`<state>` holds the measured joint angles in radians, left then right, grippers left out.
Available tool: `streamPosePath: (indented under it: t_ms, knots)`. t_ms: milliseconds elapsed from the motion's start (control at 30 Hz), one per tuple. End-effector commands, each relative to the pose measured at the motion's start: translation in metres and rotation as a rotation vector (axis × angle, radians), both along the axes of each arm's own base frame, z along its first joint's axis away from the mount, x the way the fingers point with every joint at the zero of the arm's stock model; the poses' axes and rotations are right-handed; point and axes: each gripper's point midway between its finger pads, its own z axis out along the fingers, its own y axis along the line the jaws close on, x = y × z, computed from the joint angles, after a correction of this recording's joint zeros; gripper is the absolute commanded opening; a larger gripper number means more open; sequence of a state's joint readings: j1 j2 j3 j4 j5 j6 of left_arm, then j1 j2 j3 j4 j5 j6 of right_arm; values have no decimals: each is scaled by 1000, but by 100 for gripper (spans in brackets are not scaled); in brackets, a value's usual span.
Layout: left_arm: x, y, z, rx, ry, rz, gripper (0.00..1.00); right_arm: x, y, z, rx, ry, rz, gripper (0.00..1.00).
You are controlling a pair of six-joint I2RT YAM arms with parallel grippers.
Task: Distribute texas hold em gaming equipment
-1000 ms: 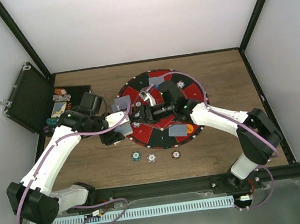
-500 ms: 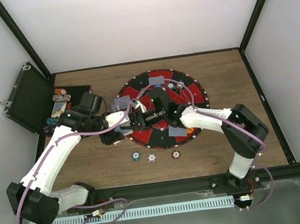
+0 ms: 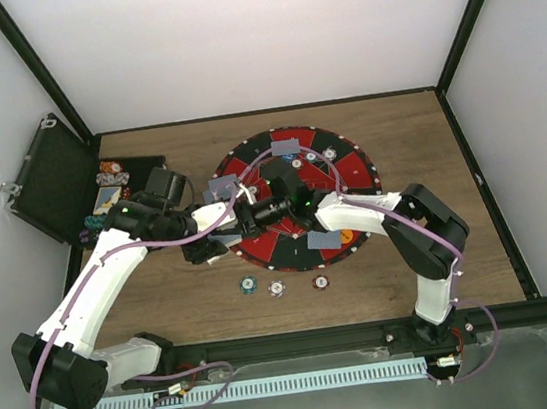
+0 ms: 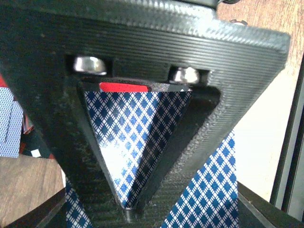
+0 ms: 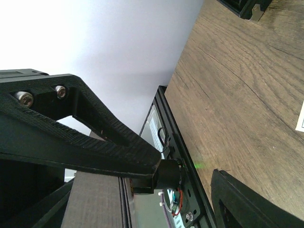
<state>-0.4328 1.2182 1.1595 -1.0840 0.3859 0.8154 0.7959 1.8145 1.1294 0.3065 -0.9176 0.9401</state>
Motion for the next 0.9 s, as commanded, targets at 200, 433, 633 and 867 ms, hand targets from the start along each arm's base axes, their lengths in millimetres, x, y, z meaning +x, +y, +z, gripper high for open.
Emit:
streamPosePath:
  t_ms: [200, 433, 633, 867]
  knots:
    - [3, -7, 21, -43, -52, -25, 11, 17, -32, -14, -41, 7, -60, 64]
    - [2, -7, 19, -40, -50, -26, 11, 20, -47, -10, -57, -6, -90, 60]
    - [3, -8, 20, -46, -51, -27, 11, 22, -58, 4, -63, -43, -112, 55]
    - [5, -9, 18, -45, -46, -26, 11, 24, -69, 18, -60, -65, -132, 43]
